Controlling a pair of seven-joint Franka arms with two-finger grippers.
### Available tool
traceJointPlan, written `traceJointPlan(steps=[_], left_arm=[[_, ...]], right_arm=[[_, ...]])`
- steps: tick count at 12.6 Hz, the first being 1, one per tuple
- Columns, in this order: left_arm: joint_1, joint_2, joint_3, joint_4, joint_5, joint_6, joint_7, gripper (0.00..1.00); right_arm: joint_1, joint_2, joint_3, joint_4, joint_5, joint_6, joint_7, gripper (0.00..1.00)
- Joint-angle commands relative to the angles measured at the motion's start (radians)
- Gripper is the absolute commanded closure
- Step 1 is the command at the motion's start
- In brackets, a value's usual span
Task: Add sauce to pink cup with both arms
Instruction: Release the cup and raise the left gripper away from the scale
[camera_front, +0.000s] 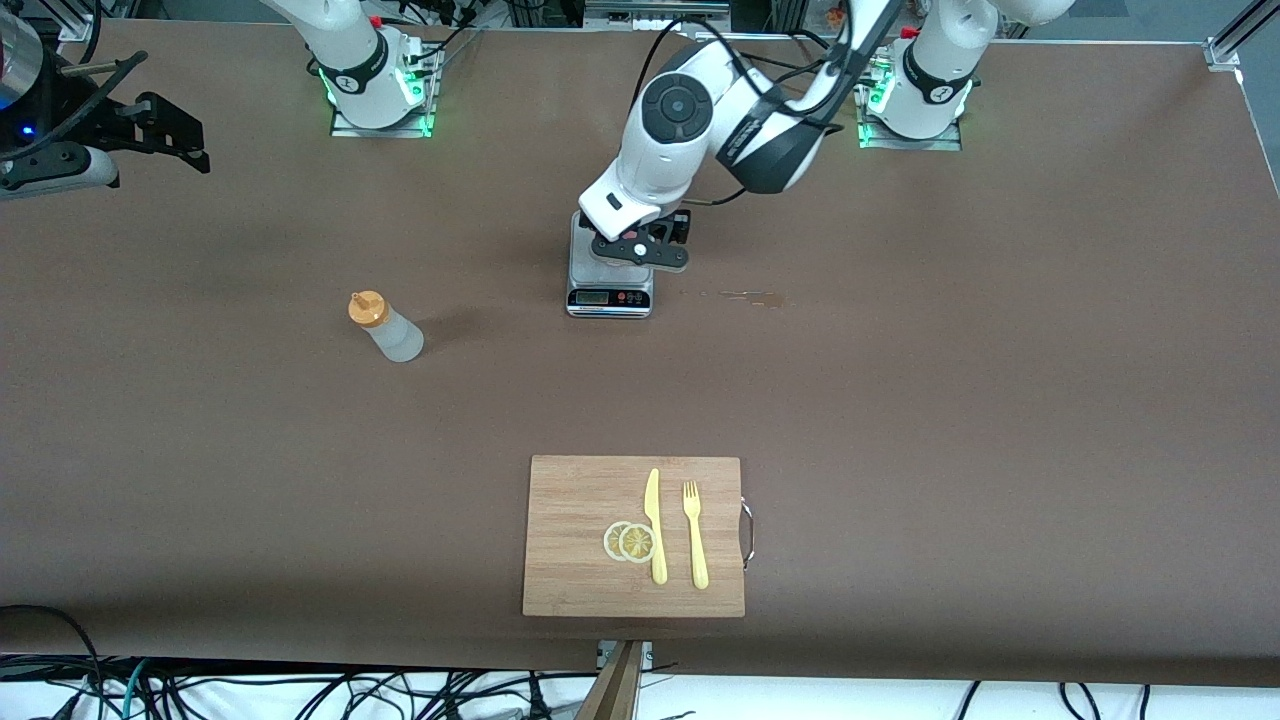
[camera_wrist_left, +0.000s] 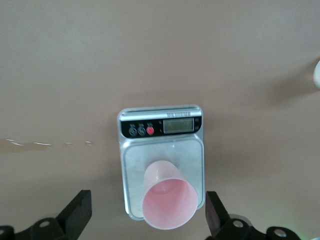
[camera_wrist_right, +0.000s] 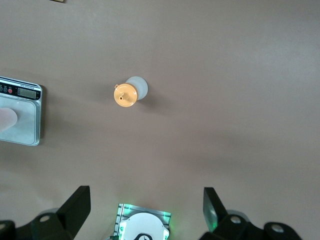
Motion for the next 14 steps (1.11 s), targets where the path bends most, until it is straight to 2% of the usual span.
traceJointPlan(steps=[1,3,6,9,11,12,14], left_arm=[[0.037,-0.049,0.066,0.083,0.030,-0.143,-0.005,0.00],[0.111,-0.118,0.082,0.085,0.031,-0.204,-0.005,0.00],[0.273,-0.204,0.084,0.086,0.033,-0.302,0.022,0.00],[0.448,-0.255,0.082,0.085,0.039,-0.437,0.266,0.00],[0.517,-0.287,0.076,0.086,0.150,-0.505,0.404,0.00],[0.547,-0.301,0.076,0.086,0.192,-0.540,0.480,0.00],[0.642,-0.304,0.073,0.085,0.201,-0.556,0.626,0.00]], right_arm=[[0.000,0.002,-0.006,0.029,0.006,0.000,-0.004,0.00],[0.002,0.013,-0.002,0.092,0.006,-0.009,-0.005,0.00],[-0.003,0.013,-0.013,0.095,0.012,0.003,-0.005,0.00],[-0.005,0.007,-0.019,0.097,0.004,-0.017,-0.011,0.00],[-0.005,0.016,-0.036,0.092,0.009,-0.070,-0.011,0.00],[-0.003,0.043,-0.036,0.091,0.009,-0.081,-0.035,0.00],[-0.005,0.052,-0.038,0.091,0.012,-0.097,-0.186,0.00]])
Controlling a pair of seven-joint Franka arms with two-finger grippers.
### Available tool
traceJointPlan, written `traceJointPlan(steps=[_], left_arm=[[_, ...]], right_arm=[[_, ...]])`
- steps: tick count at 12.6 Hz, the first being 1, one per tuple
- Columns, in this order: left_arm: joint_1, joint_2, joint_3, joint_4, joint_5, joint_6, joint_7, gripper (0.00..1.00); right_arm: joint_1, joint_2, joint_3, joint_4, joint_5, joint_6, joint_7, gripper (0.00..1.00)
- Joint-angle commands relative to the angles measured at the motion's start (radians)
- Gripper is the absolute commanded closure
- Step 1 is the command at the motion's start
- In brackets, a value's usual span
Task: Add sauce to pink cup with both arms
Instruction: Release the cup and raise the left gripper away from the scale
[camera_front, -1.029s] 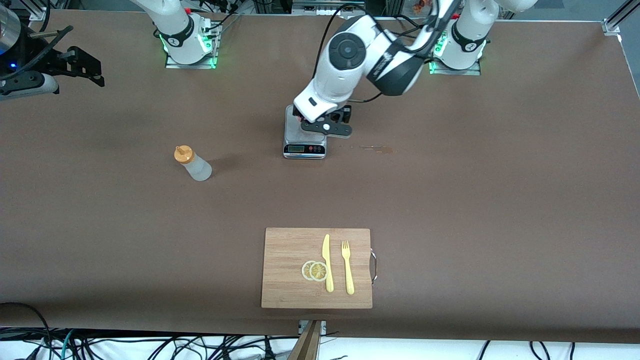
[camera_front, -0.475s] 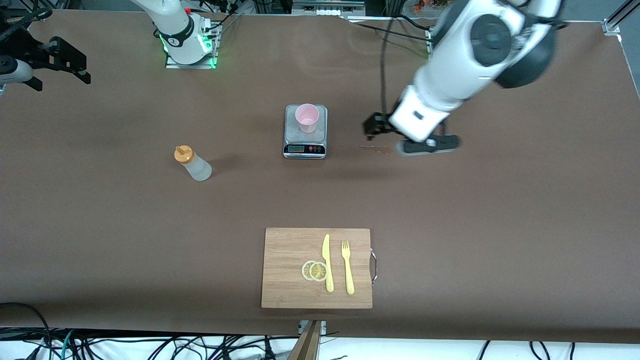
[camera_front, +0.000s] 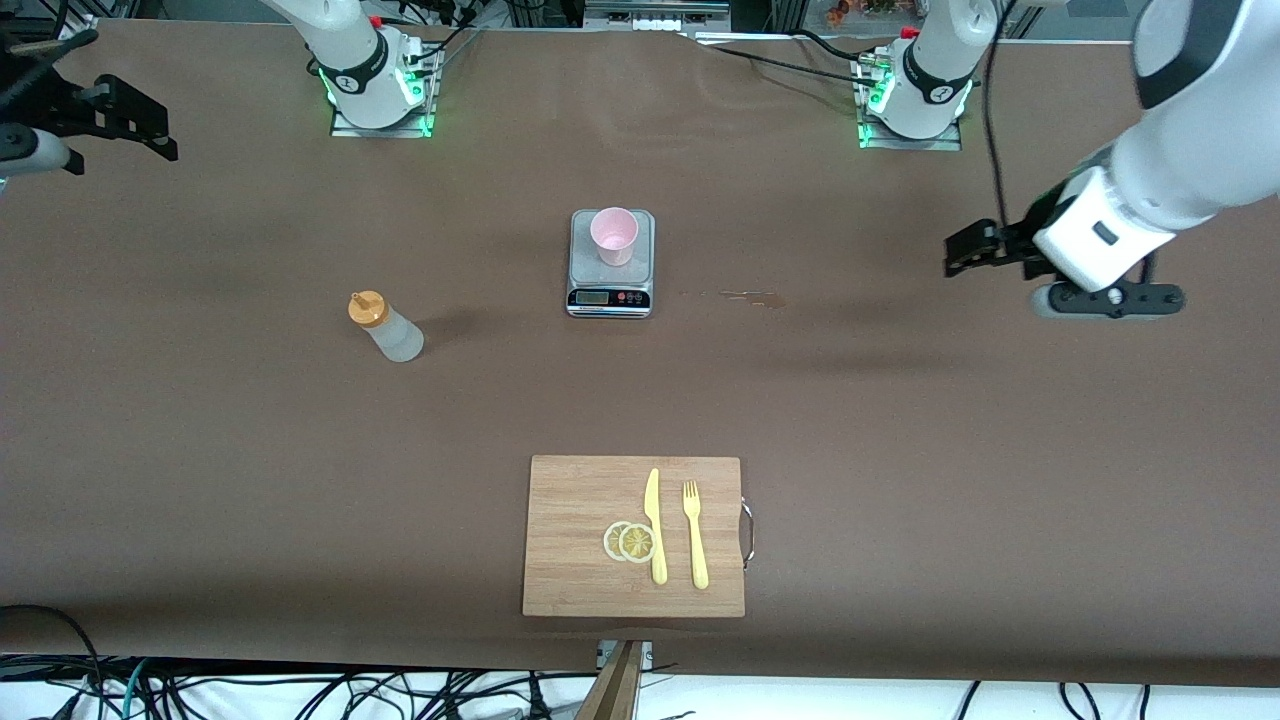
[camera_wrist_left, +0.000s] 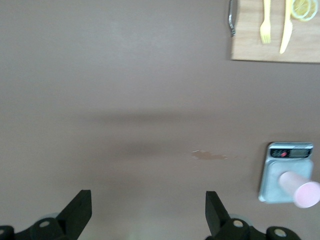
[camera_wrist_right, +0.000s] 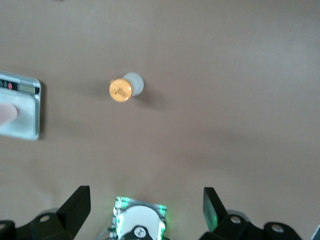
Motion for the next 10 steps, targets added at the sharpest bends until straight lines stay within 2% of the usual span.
traceJointPlan(steps=[1,3,4,7,9,10], left_arm=[[0.103,-0.020,-0.020,-0.013,0.028,-0.020,0.187,0.00],[0.148,-0.024,-0.021,-0.011,0.038,-0.046,0.226,0.00],[0.166,-0.030,-0.026,-0.011,0.063,-0.048,0.254,0.00],[0.171,-0.021,-0.018,-0.011,0.064,-0.049,0.286,0.00],[0.171,-0.014,-0.019,-0.004,0.064,-0.049,0.286,0.00],[0.171,-0.012,-0.020,-0.004,0.064,-0.049,0.286,0.00]], right_arm=[[-0.008,0.033,-0.004,0.015,0.013,-0.009,-0.214,0.00],[-0.035,0.078,-0.019,0.011,0.077,0.043,-0.410,0.00],[-0.058,0.114,-0.021,0.007,0.146,0.074,-0.537,0.00],[-0.121,0.144,-0.022,-0.114,0.297,0.221,-0.961,0.00],[-0.211,0.212,-0.024,-0.143,0.422,0.237,-1.182,0.00],[-0.241,0.249,-0.024,-0.143,0.450,0.238,-1.251,0.00]])
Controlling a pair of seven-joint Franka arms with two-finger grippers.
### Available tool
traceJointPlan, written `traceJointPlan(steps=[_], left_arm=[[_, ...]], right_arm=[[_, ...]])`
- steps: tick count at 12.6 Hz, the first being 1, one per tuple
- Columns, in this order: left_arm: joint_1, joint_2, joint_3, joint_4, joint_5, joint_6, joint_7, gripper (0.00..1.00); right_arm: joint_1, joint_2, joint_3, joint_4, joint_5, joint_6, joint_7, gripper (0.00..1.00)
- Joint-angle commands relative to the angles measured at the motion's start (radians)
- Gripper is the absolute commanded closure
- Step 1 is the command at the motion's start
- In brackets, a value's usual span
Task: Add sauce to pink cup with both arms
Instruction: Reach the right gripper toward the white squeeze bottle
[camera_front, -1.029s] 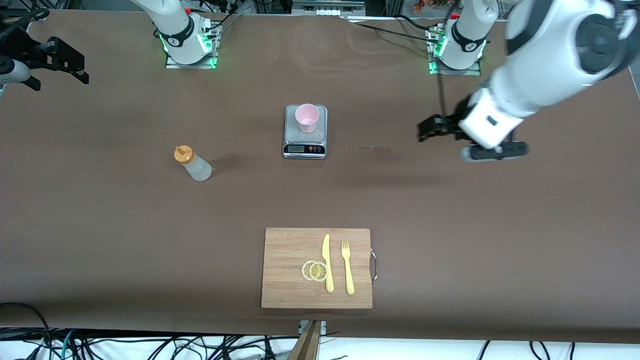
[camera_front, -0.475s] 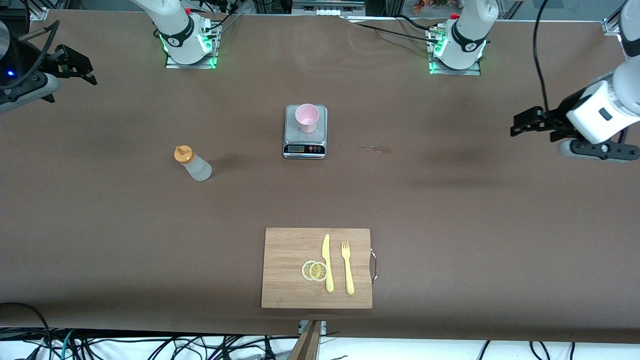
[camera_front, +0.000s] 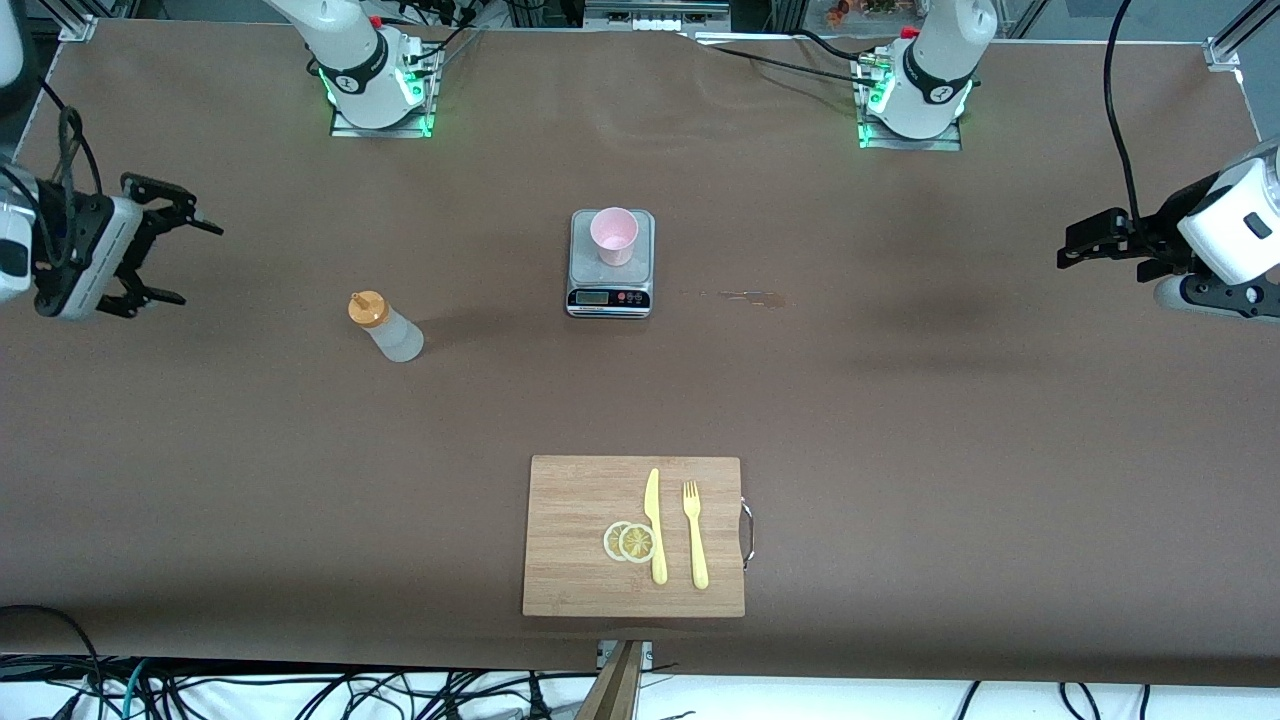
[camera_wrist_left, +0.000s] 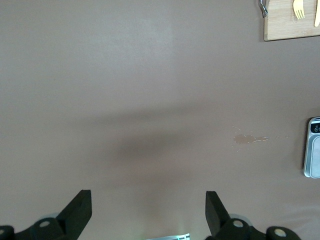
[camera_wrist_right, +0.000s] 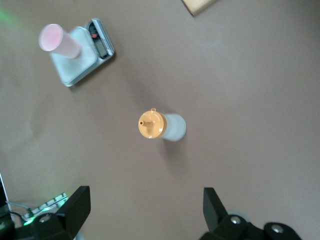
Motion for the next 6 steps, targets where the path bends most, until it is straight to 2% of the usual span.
traceJointPlan(steps=[1,6], left_arm=[[0.008,0.002,-0.012,0.001,0.028,-0.009,0.025,0.00],[0.002,0.022,-0.015,0.026,0.028,-0.009,0.022,0.00]], right_arm=[[-0.091,0.075,0.006,-0.018,0.100,0.009,-0.204,0.00],[-0.172,0.282,-0.010,-0.032,0.356,-0.008,-0.635,0.00]])
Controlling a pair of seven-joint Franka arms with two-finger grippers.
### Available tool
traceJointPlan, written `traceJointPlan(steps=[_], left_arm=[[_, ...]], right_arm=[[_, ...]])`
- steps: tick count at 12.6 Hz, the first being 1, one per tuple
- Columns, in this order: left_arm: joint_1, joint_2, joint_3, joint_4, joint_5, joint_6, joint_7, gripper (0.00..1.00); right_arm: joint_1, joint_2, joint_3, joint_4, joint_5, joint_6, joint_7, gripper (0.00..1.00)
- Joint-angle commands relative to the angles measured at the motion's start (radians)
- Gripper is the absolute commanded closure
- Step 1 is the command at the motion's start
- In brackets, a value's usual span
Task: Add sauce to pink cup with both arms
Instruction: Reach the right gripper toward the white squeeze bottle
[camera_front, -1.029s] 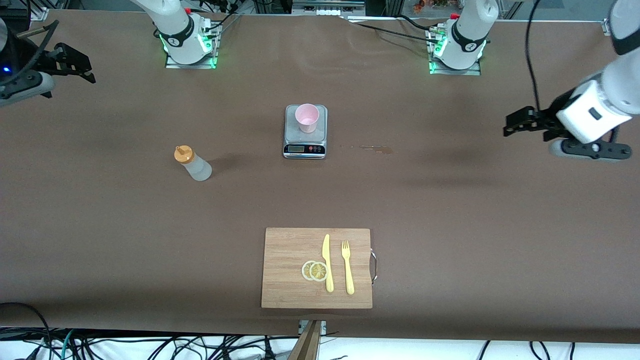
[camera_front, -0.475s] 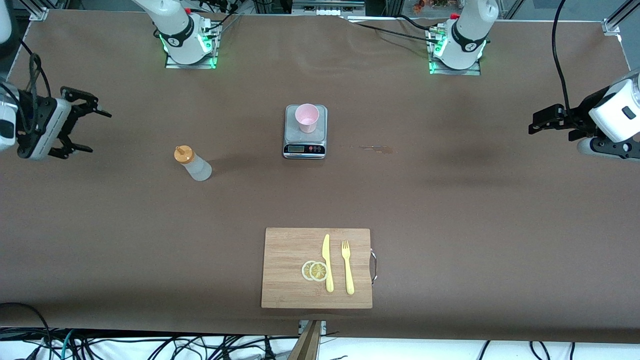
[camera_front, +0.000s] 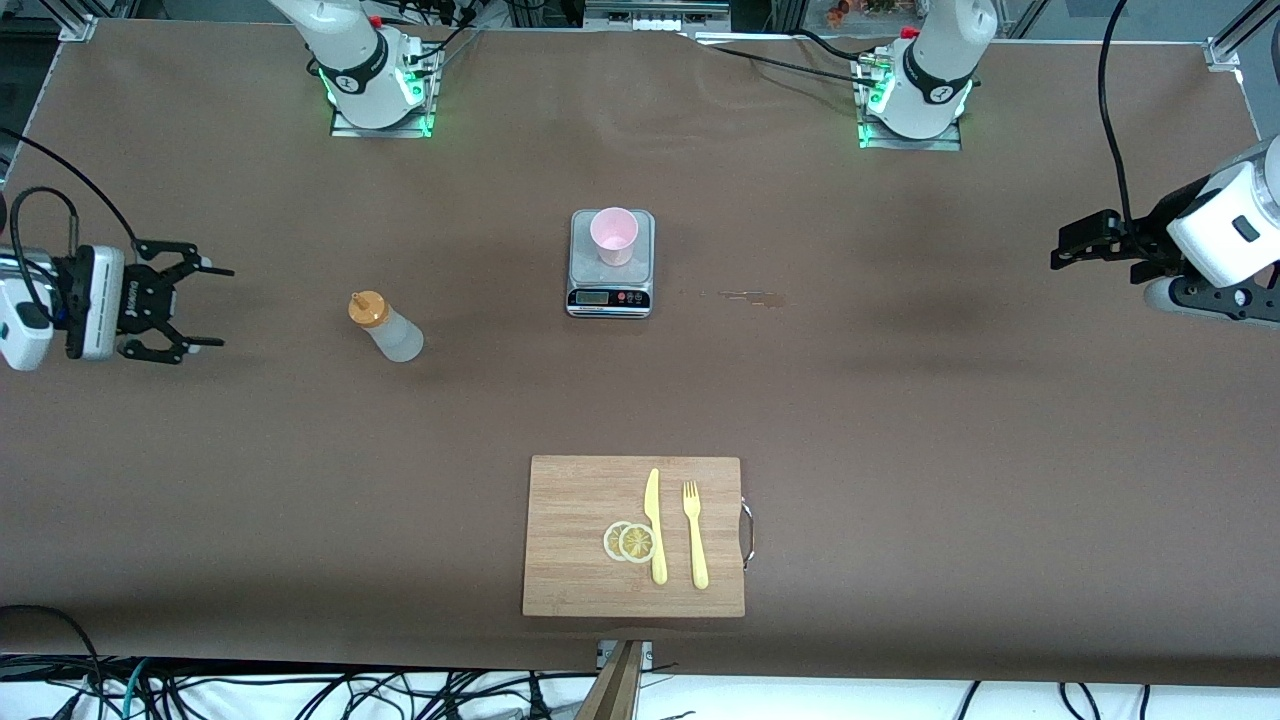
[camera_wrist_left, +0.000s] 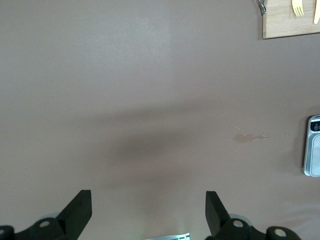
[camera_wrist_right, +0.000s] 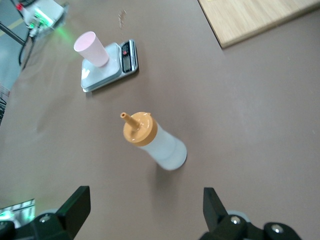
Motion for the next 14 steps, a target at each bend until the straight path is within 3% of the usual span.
traceJointPlan(steps=[1,8,14], left_arm=[[-0.001,0.014,-0.007,0.027,0.027,-0.008,0.021,0.00],[0.001,0.028,-0.006,0.047,0.027,-0.010,0.022,0.00],[0.005,0.030,-0.003,0.052,0.026,-0.007,0.022,0.00]], right_arm=[[-0.045,0.100,0.000,-0.026,0.130,-0.013,-0.230,0.00],[-0.046,0.277,0.000,-0.151,0.391,-0.114,-0.700,0.00],[-0.011,0.374,0.014,-0.171,0.525,-0.119,-0.835,0.00]])
